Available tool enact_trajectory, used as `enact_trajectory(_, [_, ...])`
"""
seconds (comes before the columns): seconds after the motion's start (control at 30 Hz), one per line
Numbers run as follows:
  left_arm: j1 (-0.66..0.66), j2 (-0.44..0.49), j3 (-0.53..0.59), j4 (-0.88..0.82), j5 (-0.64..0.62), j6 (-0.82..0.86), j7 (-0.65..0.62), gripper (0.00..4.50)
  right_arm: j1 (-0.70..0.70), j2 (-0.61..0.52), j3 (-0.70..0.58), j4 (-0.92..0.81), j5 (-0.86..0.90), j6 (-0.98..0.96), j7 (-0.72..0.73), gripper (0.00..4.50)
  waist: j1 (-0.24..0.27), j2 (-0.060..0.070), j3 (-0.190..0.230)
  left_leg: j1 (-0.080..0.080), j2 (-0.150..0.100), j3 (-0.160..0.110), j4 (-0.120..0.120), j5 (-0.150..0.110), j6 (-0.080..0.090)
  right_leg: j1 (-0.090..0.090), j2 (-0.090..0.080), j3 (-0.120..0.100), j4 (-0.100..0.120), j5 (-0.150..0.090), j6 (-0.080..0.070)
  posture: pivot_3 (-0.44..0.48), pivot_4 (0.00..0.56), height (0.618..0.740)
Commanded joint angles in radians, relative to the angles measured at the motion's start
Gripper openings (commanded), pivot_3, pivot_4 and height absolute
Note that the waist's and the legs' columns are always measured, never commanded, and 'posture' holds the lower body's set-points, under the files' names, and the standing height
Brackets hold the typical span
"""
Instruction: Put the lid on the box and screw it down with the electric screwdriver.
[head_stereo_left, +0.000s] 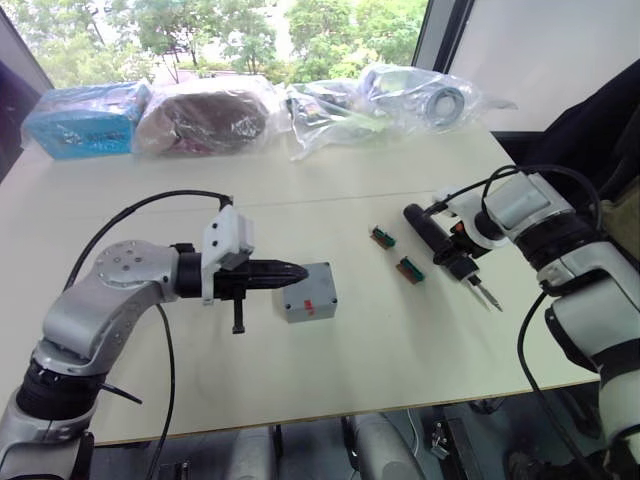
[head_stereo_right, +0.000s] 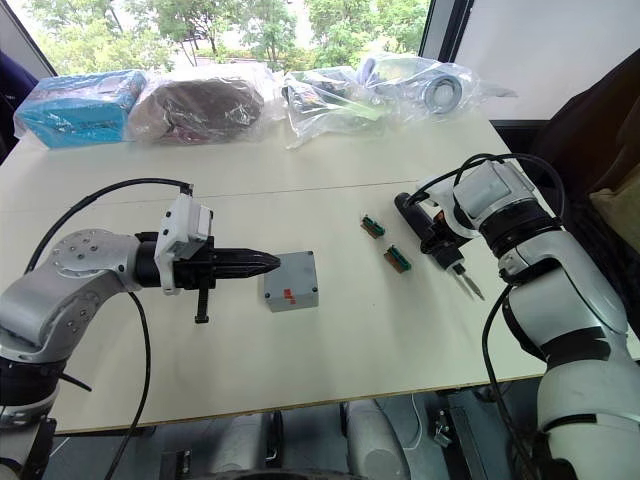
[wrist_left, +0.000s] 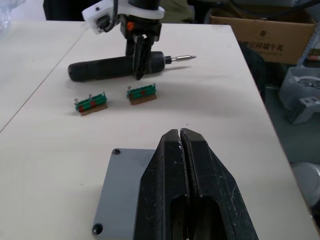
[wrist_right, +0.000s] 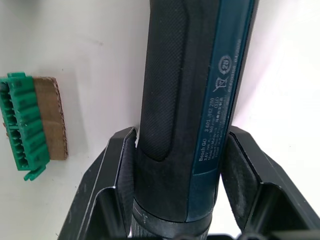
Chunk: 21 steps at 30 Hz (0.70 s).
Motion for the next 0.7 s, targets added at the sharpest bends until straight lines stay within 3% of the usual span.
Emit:
enact_trajectory(0.03, [-0.005,0.028,-0.005,0.054,0.052,-0.062,-0.038,0.0,-0.037,-0.042,-0.128,-0.156,0.004,-0.017,-0.034,1.84,0.001,0.003,0.002,0.0,0.0,0.0,0.0,0.0,0.0,0.0,0.0,0.0,0.0,0.0,0.0,0.0,0.15,0.74])
enact_trajectory(0.17, [-0.011,0.027,-0.031,0.114,0.086,-0.102,-0.082,0.0,0.049,-0.038,-0.332,-0.449,0.073,-0.026,-0.103,1.84,0.004,0.005,0.003,-0.002,0.0,-0.001,-0.002,0.0,0.0,-0.003,0.0,-0.001,0.001,0.0,0.0,0.0,0.15,0.74])
enact_trajectory(0.27, [-0.03,0.018,-0.056,0.163,0.112,-0.123,-0.102,0.0,0.155,0.073,-0.583,-0.718,0.185,-0.086,-0.189,1.84,0.002,0.004,0.003,-0.002,0.0,-0.002,-0.003,0.0,0.0,-0.003,0.0,-0.002,0.001,0.0,0.0,0.0,0.15,0.74])
enact_trajectory(0.43, [-0.072,-0.007,-0.098,0.227,0.141,-0.144,-0.137,0.0,0.261,0.32,-0.811,-1.007,0.34,-0.125,-0.346,1.84,0.009,0.004,0.003,-0.003,0.0,-0.005,-0.002,0.0,0.0,-0.002,0.0,-0.004,0.001,0.0,0.0,0.0,0.15,0.74])
enact_trajectory(0.53, [-0.094,-0.029,-0.133,0.263,0.169,-0.16,-0.155,0.0,0.359,0.481,-0.869,-1.134,0.417,-0.221,-0.424,1.84,0.011,0.003,0.002,-0.003,-0.001,-0.006,-0.001,0.0,0.0,0.0,-0.001,-0.005,0.0,0.0,0.0,0.0,0.15,0.74])
enact_trajectory(0.7, [-0.137,-0.093,-0.191,0.336,0.217,-0.166,-0.149,0.0,0.542,0.619,-0.775,-1.252,0.431,-0.394,-0.481,1.84,0.014,0.003,0.001,-0.003,-0.001,-0.007,0.0,0.0,0.0,0.002,-0.001,-0.006,0.0,0.0,0.0,0.0,0.15,0.74])
